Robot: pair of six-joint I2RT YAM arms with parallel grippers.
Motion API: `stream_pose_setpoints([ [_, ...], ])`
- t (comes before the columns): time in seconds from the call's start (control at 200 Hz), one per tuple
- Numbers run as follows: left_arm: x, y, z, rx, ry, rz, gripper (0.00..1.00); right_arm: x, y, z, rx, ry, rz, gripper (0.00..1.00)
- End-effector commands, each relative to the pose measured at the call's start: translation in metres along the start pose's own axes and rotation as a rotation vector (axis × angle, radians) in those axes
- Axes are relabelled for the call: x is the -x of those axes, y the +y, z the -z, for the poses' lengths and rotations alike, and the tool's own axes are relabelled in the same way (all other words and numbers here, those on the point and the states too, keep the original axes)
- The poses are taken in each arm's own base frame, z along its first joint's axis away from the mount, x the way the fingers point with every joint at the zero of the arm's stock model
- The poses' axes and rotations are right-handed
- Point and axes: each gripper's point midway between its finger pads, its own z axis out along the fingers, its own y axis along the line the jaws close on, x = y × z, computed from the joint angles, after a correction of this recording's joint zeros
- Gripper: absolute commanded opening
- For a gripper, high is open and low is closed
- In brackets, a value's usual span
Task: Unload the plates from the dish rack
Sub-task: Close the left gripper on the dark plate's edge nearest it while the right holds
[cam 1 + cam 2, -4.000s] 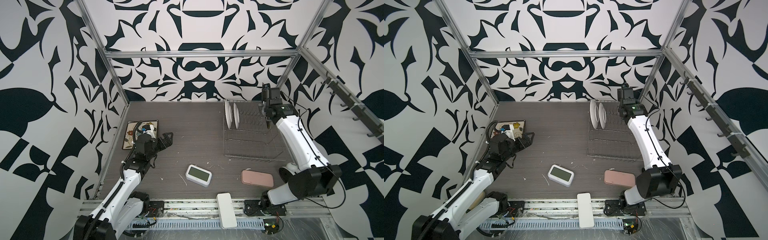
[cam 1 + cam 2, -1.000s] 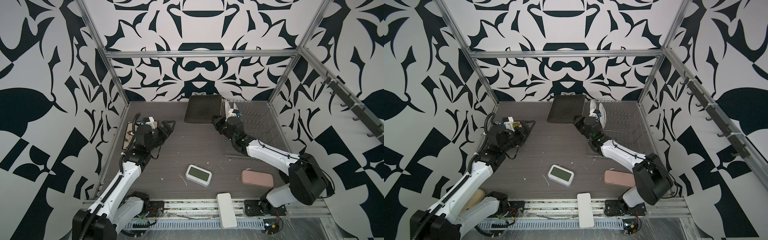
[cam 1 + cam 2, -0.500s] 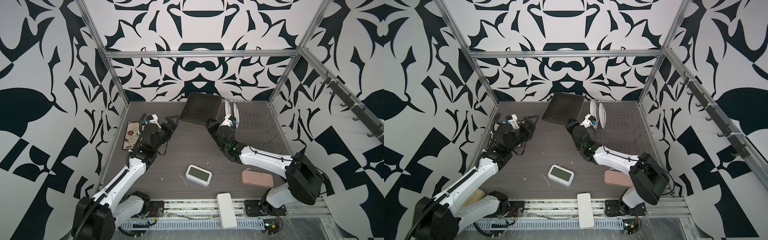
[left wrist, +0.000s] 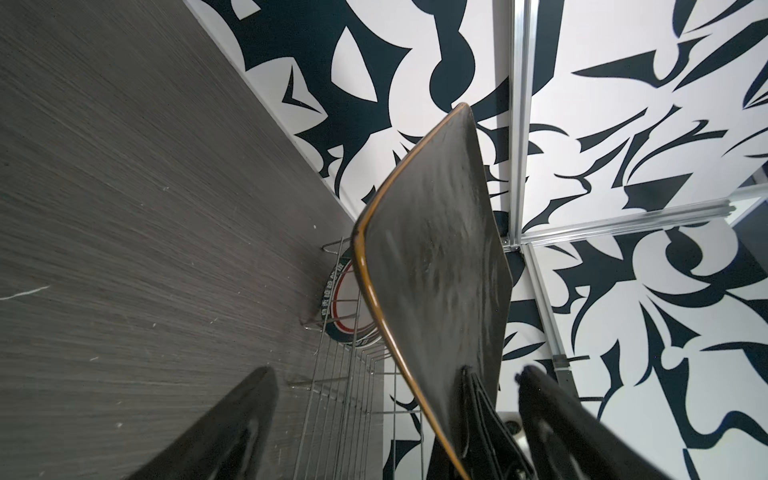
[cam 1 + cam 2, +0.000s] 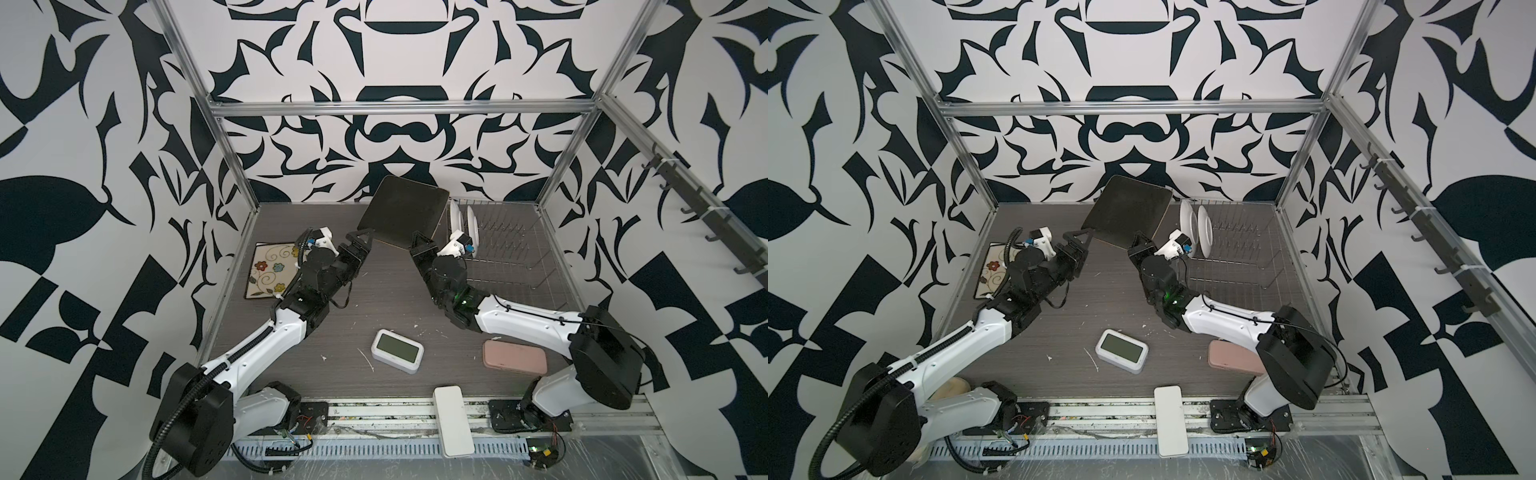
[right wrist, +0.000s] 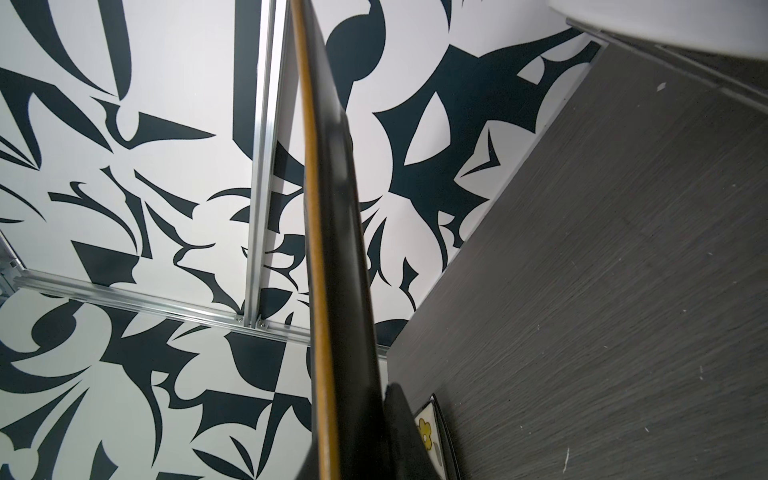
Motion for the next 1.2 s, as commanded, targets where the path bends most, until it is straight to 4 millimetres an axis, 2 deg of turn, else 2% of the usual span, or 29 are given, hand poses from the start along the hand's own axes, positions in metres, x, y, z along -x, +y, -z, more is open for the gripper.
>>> stream_pose_setpoints([
  [0.0, 0.006, -0.023, -0.005, -0.081, -0.038, 0.023, 0.92, 0.034, 0.102, 0.015, 0.298, -0.09, -0.25, 0.0],
  [0.17, -0.004, -0.027, -0.015, -0.128, -0.016, 0.05, 0.86, 0.027, 0.103, 0.014, 0.301, -0.073, -0.27, 0.0],
  [0.185, -0.004, -0.03, -0.014, -0.137, -0.018, 0.049, 0.82, 0.027, 0.103, 0.014, 0.302, -0.072, -0.27, 0.0],
  [0.195, -0.007, -0.022, -0.02, -0.121, -0.01, 0.048, 0.81, 0.026, 0.103, 0.014, 0.302, -0.072, -0.269, 0.0],
  [0.27, -0.013, -0.021, -0.026, -0.122, 0.0, 0.042, 0.76, 0.025, 0.101, 0.014, 0.298, -0.073, -0.274, 0.0],
  [0.64, -0.027, -0.028, -0.036, -0.179, 0.021, 0.071, 0.58, 0.024, 0.103, 0.015, 0.309, -0.063, -0.294, 0.0],
  [0.94, -0.025, -0.03, -0.038, -0.203, 0.007, 0.086, 0.49, 0.018, 0.1, 0.012, 0.303, -0.04, -0.306, 0.0],
  [1.195, -0.027, -0.029, -0.041, -0.204, 0.019, 0.099, 0.49, 0.017, 0.102, 0.013, 0.311, -0.03, -0.307, 0.0],
])
